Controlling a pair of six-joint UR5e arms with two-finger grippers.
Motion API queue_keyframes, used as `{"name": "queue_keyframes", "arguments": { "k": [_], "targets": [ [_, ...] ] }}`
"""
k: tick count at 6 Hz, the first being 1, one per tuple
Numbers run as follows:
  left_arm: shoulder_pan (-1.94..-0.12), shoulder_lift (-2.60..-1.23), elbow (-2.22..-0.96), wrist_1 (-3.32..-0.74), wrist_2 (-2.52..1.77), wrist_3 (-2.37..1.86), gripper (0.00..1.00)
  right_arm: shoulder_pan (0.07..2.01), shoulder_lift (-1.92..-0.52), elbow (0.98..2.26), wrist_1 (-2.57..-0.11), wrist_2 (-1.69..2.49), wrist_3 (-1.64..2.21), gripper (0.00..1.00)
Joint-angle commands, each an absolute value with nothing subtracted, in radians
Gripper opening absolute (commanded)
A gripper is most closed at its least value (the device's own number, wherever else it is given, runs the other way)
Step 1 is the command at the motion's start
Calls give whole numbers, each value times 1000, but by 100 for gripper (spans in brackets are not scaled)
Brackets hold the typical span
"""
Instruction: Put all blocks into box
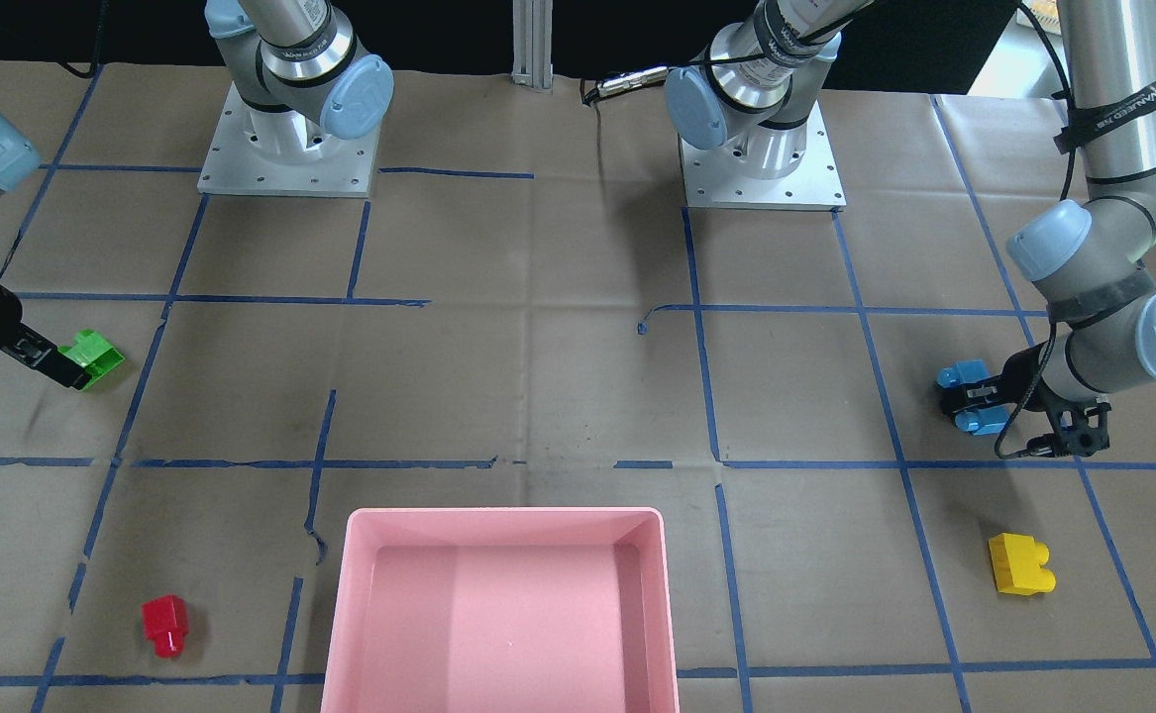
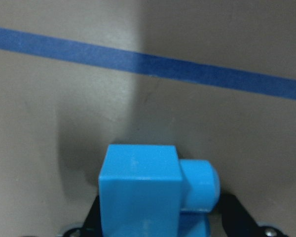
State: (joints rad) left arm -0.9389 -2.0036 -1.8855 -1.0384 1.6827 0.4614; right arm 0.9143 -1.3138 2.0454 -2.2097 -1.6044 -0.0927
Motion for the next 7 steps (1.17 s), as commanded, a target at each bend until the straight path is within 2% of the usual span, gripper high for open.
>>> {"name": "queue_keyframes", "arguments": {
  "k": [1,3,4,5,7],
  "targets": [
    [-954,-1991,-1878,-1054,1680,486,6,914,-1289,2062,-2223,-1621,-97,99],
    [-1027,-1951,-1791,-1109,1619,488,3,914,-1289,2083,-2227,-1651,-103,99],
    [-1139,-1950,-1708,-1135,1615,488,3,914,-1289,2083,-2227,-1652,-101,99],
    [-1273,-1957,-1612,-1182,1615,488,1,914,-1287,2085,-2226,-1652,-100,92],
    [-1489,-2024,-1466,-1161,1535,474,1,914,-1281,2083,-2223,-1687,-91,51]
  ]
}}
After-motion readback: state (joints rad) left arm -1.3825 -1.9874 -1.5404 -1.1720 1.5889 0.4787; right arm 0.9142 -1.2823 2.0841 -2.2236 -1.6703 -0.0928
